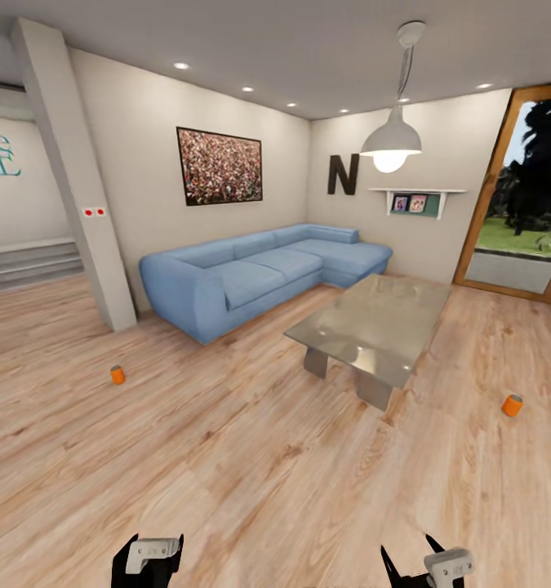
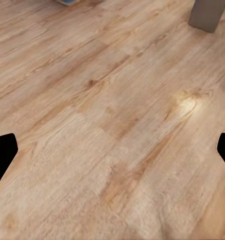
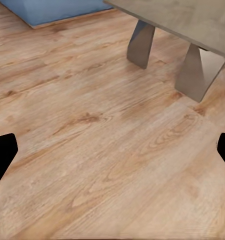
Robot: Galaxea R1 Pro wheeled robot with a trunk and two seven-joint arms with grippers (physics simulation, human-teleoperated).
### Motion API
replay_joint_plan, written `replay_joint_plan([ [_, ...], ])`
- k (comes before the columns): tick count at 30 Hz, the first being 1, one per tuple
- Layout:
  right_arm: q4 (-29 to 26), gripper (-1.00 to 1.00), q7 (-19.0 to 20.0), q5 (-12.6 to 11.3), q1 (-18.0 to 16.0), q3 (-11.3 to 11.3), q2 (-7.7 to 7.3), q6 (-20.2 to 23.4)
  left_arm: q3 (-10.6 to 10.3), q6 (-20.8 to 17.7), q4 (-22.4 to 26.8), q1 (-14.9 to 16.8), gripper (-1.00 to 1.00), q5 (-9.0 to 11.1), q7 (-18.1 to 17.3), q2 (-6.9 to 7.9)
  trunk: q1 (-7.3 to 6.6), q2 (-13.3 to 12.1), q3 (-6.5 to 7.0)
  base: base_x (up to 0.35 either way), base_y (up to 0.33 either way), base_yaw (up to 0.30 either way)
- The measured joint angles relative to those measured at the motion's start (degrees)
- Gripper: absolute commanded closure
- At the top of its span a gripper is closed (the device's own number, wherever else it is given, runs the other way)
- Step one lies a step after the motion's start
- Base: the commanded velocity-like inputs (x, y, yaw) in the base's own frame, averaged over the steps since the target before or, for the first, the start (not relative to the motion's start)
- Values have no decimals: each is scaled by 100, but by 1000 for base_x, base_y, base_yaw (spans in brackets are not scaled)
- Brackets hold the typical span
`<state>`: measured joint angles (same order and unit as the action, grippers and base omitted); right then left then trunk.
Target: Put the three can of soda from the living room inside the tash can in the kitchen.
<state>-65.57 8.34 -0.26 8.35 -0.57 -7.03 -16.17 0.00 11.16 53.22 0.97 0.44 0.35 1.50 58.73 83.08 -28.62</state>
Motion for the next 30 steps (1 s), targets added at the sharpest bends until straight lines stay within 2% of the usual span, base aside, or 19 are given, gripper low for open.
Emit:
replay_joint_plan([
  [9,0,-100,1,0,0,-4,0,0,0,-7,-4,0,-100,0,-7,0,0,0,-21,0,140,-230],
  [30,0,-100,-8,0,0,-5,0,0,0,-18,-5,0,-100,-31,-18,0,0,0,-48,40,299,-232],
])
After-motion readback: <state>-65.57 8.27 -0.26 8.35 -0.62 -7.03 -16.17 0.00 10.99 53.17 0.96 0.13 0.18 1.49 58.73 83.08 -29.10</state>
